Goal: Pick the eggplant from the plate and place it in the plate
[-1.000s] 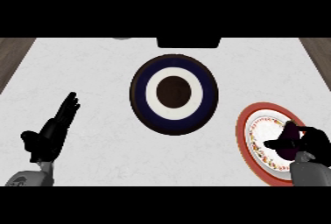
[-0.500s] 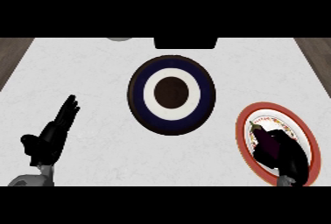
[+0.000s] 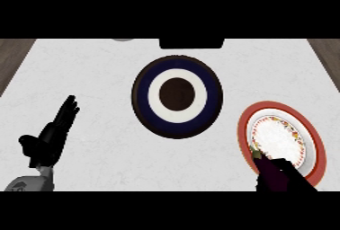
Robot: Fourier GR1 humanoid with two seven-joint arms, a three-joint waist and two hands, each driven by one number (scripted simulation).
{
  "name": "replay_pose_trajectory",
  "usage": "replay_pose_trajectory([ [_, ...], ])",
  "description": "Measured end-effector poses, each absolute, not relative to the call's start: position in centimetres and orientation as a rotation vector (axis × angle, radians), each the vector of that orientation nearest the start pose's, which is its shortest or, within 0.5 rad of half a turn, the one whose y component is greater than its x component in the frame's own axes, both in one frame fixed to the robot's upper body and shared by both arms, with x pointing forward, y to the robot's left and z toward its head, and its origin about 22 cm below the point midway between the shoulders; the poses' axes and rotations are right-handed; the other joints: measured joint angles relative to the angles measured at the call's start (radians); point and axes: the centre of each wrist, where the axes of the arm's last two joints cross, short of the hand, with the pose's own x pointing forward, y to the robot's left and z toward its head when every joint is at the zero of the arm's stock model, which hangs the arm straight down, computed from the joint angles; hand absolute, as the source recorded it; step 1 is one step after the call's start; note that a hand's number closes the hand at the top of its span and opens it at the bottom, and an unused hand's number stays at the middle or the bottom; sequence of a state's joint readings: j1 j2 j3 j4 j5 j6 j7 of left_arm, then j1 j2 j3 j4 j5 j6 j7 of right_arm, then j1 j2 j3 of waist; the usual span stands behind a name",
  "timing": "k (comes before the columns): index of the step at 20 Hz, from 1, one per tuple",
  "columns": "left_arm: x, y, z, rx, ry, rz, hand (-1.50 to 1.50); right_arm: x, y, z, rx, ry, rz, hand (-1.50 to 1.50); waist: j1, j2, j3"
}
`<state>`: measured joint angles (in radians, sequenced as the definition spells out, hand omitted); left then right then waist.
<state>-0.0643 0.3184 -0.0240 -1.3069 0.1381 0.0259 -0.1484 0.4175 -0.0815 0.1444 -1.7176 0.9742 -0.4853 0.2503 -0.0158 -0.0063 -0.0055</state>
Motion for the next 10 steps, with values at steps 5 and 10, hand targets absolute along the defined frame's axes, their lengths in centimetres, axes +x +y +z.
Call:
replay_pose_trajectory([
  [5,25.3,30.5,-2.0,0.163,-1.517,-0.129,0.0,10.9,-23.3,0.1,-1.166,-1.301,0.395,1.5,0.004,0.002,0.003],
  [10,25.2,30.6,-1.9,0.168,-1.515,-0.133,0.0,9.7,-22.2,3.7,-1.261,-1.443,0.32,1.5,0.005,0.003,0.004],
])
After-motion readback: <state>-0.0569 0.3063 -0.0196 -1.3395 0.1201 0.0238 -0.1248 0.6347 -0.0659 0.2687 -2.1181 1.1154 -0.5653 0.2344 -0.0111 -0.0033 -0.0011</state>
